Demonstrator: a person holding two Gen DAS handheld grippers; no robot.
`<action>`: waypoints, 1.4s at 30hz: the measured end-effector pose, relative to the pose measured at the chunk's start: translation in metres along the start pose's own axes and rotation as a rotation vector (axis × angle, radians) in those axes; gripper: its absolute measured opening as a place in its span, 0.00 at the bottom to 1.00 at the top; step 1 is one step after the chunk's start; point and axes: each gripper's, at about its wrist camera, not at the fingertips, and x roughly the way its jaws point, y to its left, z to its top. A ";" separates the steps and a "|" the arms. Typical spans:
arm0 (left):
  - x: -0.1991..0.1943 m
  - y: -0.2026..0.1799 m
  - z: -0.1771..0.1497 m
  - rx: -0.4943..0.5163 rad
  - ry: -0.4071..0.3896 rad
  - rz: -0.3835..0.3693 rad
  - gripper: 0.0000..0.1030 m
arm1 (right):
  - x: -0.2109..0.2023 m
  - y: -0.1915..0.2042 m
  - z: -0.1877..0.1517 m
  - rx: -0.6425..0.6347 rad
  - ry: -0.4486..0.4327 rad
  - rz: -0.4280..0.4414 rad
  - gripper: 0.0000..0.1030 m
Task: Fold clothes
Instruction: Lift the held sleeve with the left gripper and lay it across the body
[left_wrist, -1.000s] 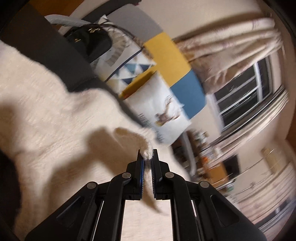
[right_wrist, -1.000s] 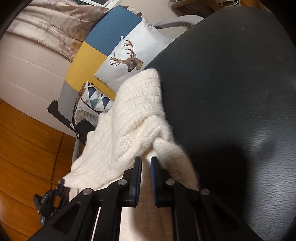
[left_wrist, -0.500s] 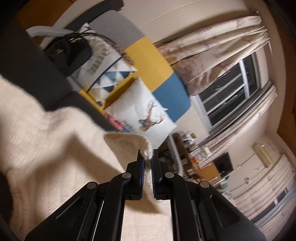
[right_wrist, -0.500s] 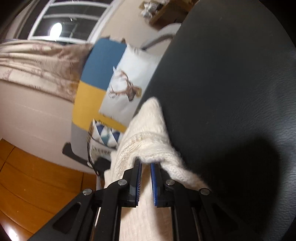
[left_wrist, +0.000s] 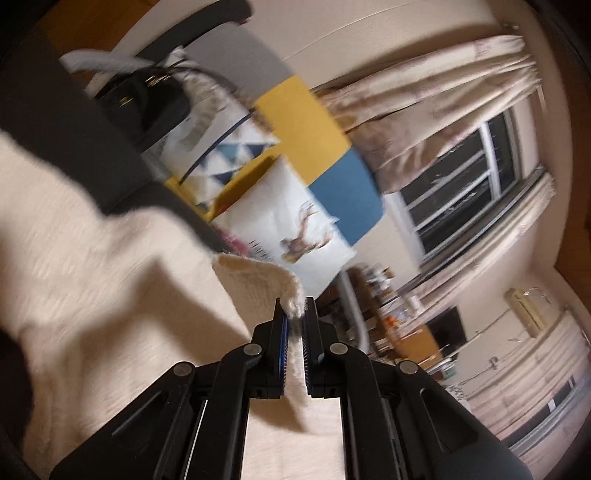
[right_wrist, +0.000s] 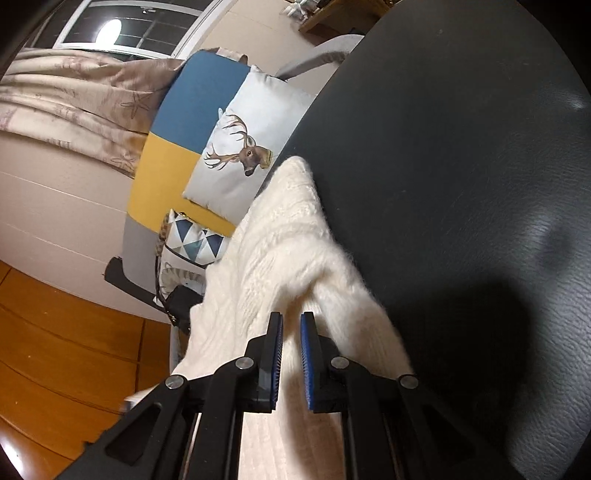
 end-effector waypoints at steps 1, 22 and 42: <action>-0.001 -0.007 0.004 0.010 -0.006 -0.016 0.07 | 0.003 -0.001 0.002 0.014 0.003 0.002 0.09; 0.007 0.027 -0.041 0.123 0.076 0.204 0.07 | -0.048 -0.044 0.020 0.065 -0.188 -0.012 0.11; 0.018 0.058 -0.047 -0.026 0.137 0.155 0.07 | -0.018 0.001 0.037 -0.396 0.010 -0.251 0.02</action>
